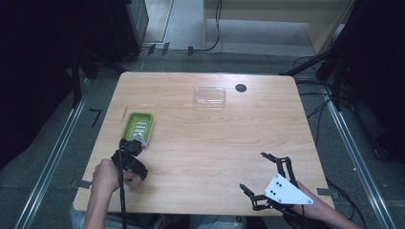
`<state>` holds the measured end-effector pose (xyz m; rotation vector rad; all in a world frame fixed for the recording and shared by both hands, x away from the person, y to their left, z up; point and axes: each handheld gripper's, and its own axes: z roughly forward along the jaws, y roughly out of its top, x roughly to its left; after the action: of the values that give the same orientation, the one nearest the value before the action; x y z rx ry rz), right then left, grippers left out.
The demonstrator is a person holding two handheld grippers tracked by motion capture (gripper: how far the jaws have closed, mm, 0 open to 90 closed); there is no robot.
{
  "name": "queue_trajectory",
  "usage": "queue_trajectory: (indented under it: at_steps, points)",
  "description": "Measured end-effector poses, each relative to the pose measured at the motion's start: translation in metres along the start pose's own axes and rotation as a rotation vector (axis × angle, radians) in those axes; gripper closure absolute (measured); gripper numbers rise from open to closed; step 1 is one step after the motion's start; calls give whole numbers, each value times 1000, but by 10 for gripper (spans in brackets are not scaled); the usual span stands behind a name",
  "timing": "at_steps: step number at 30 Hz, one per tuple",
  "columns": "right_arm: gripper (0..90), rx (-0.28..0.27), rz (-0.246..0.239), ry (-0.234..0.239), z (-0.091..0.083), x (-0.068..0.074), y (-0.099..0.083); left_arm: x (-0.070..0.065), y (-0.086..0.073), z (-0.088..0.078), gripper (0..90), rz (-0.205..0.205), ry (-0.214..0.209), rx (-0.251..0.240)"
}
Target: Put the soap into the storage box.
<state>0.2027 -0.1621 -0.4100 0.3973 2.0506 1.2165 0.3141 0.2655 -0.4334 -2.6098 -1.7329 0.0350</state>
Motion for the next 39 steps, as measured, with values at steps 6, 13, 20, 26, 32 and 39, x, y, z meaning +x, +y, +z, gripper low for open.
queue_trajectory:
  at_steps: [6,13,20,26,32,39]
  points:
    - [0,0,0,1,0,0,0,0,6,-5,335,11,4,9]
    - [0,0,0,1,0,0,0,1,10,-10,335,21,2,18]
    - [0,0,2,2,0,0,0,4,15,-17,336,22,2,18]
    - [0,2,3,3,0,0,0,7,19,-22,336,24,-3,22]
    - [0,1,3,2,1,0,0,10,21,-27,336,25,-5,25]
    - [0,1,3,3,0,0,0,12,26,-33,336,29,-3,32]
